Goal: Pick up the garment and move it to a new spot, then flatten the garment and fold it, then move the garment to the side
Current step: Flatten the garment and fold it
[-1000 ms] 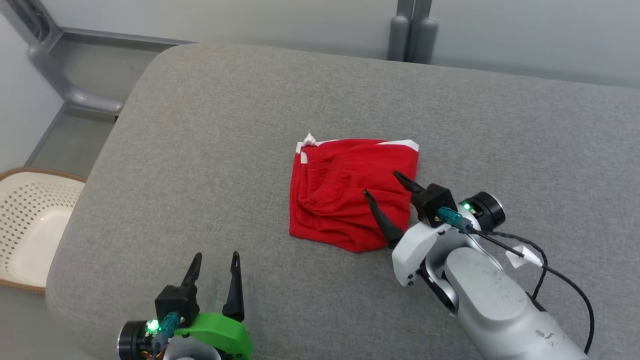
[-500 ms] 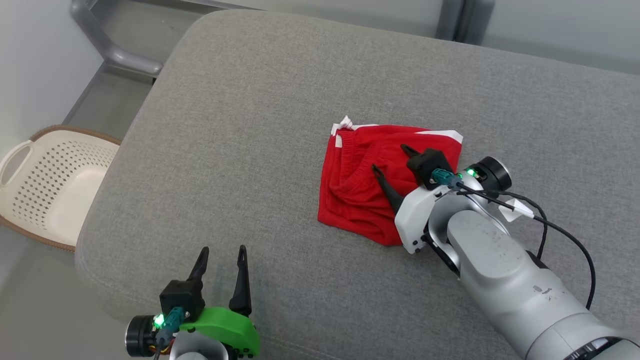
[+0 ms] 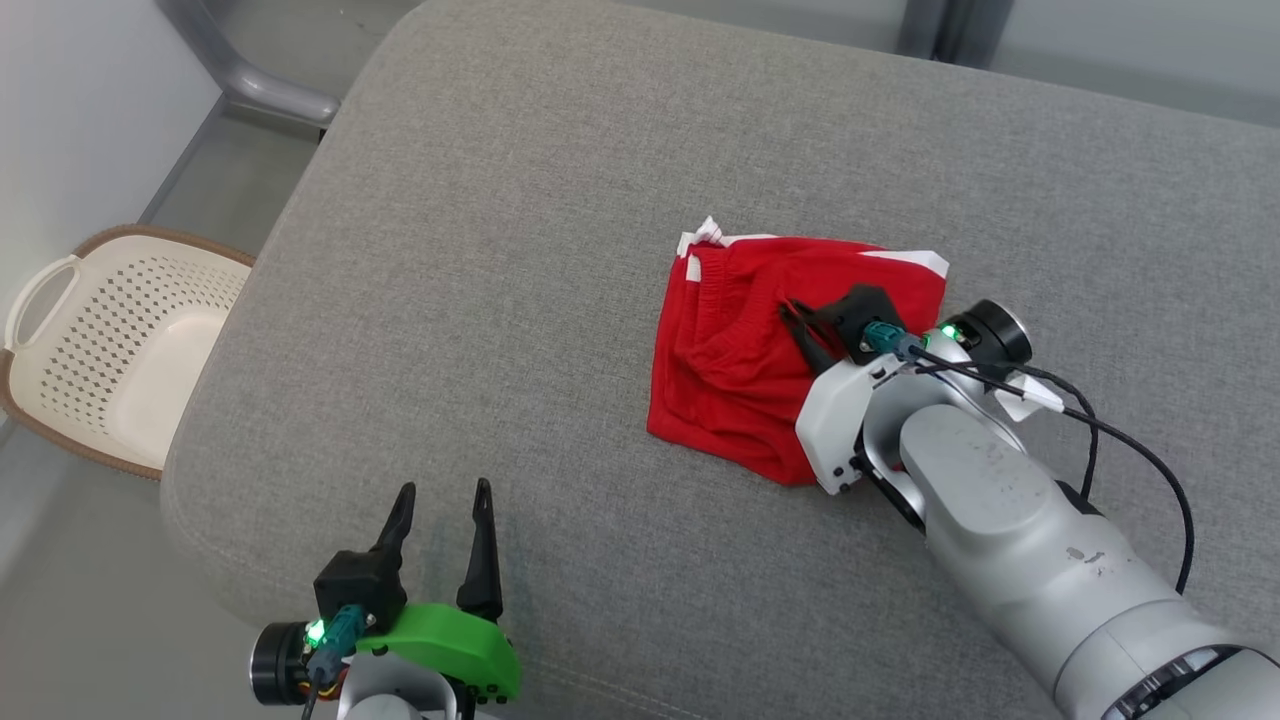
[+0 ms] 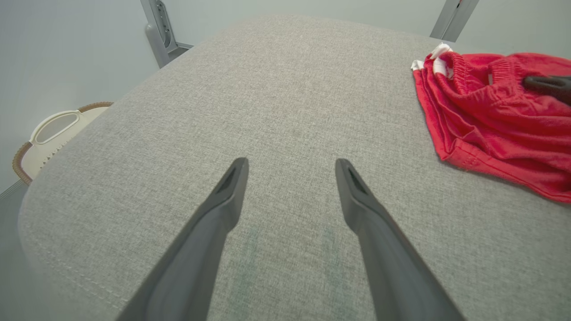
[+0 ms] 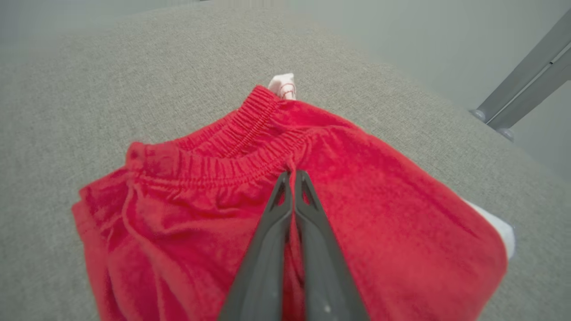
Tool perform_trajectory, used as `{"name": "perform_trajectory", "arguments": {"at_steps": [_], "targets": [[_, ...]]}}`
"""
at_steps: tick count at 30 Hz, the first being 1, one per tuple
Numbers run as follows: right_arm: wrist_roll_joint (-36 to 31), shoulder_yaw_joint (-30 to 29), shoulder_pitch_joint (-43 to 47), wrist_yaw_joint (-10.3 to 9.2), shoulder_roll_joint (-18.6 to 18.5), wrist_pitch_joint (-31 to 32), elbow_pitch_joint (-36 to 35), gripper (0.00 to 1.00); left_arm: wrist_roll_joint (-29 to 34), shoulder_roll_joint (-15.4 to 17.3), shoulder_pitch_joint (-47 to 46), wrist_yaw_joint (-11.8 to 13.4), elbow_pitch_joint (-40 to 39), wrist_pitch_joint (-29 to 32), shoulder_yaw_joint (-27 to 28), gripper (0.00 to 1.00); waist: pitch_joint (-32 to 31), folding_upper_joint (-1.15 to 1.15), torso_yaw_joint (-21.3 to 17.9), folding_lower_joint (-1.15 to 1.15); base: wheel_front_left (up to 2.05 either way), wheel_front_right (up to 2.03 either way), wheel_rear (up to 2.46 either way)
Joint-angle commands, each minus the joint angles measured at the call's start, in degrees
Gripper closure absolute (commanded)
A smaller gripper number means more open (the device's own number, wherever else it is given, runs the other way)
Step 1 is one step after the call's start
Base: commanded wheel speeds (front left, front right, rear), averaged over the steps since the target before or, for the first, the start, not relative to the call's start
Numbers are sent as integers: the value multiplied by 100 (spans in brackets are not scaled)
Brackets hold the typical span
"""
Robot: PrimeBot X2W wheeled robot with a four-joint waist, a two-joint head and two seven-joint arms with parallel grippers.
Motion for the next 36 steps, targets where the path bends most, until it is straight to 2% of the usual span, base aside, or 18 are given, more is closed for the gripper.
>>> {"name": "perform_trajectory", "arguments": {"at_steps": [1,13,23,24,26,27,36], "targets": [[-22,17,-115,-1,-18,-76,-50,100,-36,16,-100,36,-20,-13,-6,0,9,0,18,0,0,0,0],[149,225,-132,-1,-22,-240,-711,100,-137,16,-84,30,-15,-13,-112,0,51,0,309,0,0,0,0],[-98,-125,82,-1,-29,-231,-275,100,-214,15,-169,70,28,-13,-316,0,176,0,600,0,0,0,0],[-128,-192,83,-1,-29,-231,-189,96,-238,14,-188,75,39,-12,-339,0,194,0,615,0,0,0,0],[-172,-301,81,-1,-25,-231,-89,53,-255,15,-230,84,41,-12,-363,0,221,0,627,0,0,0,0],[-170,-356,81,-1,-25,-231,-69,0,-258,15,-242,88,37,-12,-367,0,228,0,626,0,0,0,0],[-231,-669,239,-1,-26,-229,-675,0,-210,16,-271,114,12,-12,-282,0,182,0,356,0,0,0,0]]}}
